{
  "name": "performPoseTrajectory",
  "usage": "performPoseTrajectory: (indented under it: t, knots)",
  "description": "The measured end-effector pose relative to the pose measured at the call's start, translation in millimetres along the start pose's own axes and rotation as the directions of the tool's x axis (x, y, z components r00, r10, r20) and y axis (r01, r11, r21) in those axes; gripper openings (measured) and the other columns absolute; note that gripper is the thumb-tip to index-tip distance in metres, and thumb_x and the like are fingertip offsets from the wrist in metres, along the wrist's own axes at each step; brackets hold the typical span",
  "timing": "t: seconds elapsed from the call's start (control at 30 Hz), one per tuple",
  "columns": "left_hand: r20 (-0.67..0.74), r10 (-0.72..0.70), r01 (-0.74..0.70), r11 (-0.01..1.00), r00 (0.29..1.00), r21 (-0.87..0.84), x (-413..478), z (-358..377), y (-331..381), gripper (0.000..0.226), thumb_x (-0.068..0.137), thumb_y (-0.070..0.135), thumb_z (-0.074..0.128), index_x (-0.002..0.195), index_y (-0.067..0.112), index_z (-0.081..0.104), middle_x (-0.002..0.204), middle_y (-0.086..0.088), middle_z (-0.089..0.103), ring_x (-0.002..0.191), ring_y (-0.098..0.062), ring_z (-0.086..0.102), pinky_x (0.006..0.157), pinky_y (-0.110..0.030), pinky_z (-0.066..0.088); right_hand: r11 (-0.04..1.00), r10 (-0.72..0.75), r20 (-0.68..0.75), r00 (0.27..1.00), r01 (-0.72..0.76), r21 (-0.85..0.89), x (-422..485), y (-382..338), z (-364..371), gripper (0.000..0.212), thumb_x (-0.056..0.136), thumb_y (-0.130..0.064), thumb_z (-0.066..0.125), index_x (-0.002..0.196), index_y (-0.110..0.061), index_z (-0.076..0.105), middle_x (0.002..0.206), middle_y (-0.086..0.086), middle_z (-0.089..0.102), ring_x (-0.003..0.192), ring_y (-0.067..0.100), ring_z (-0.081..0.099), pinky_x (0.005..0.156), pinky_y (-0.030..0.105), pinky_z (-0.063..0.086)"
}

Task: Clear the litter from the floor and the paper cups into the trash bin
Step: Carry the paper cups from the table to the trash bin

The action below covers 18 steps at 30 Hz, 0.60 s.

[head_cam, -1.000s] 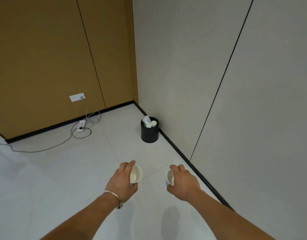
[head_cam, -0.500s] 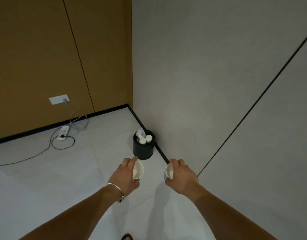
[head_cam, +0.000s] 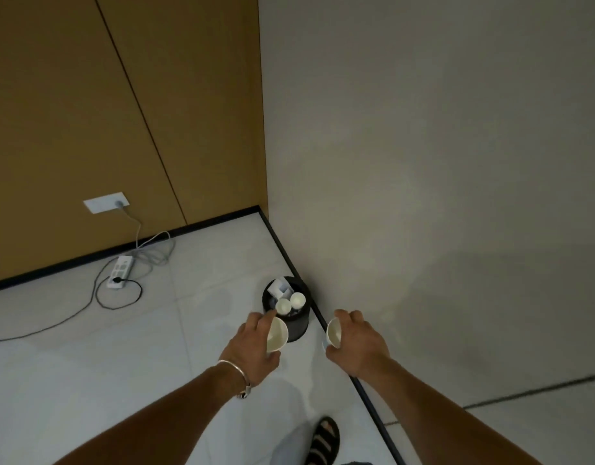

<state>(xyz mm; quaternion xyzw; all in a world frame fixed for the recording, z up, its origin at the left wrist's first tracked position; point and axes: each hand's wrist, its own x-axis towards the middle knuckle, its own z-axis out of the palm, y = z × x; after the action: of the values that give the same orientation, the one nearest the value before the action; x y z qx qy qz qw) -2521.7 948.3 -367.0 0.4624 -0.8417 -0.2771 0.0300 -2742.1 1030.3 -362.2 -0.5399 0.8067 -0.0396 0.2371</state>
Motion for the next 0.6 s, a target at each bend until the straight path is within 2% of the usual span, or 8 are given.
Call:
performPoseTrajectory:
  t: [0.17, 0.37, 0.6]
  knots:
    - [-0.038, -0.102, 0.100, 0.994, 0.994, -0.038, 75.5, -13.4, -1.8, 0.081, 0.078, 0.036, 0.068, 0.145, 0.026, 0.024, 0.133, 0.003, 0.037, 0.113, -0.018, 0.048, 0.090, -0.024, 0.046, 0.995, -0.092, 0.028, 0.995, 0.093, -0.024, 93.1, 4.7, -27.3, 0.079, 0.080, -0.048, 0.065, 0.146, -0.026, 0.027, 0.135, 0.002, 0.039, 0.115, 0.023, 0.049, 0.087, 0.031, 0.045]
    - [0.037, -0.181, 0.184, 0.973, 0.983, -0.137, 147.9, 10.3, -23.0, 0.078, 0.078, 0.032, 0.067, 0.144, 0.026, 0.026, 0.134, 0.004, 0.037, 0.115, -0.017, 0.049, 0.092, -0.023, 0.046, 0.997, -0.077, 0.143, 0.987, 0.077, 0.010, 176.2, 5.2, -13.7, 0.076, 0.082, -0.046, 0.063, 0.145, -0.027, 0.025, 0.136, 0.001, 0.037, 0.115, 0.021, 0.047, 0.086, 0.031, 0.047]
    - [0.109, -0.171, 0.190, 0.960, 0.979, -0.204, 259.3, 71.3, -93.0, 0.075, 0.078, 0.034, 0.066, 0.142, 0.030, 0.027, 0.132, 0.008, 0.036, 0.110, -0.010, 0.048, 0.087, -0.019, 0.048, 0.998, 0.006, 0.144, 0.990, -0.014, 0.060, 297.1, 9.9, 43.2, 0.073, 0.084, -0.044, 0.065, 0.144, -0.029, 0.025, 0.137, -0.002, 0.037, 0.113, 0.014, 0.048, 0.082, 0.021, 0.049]
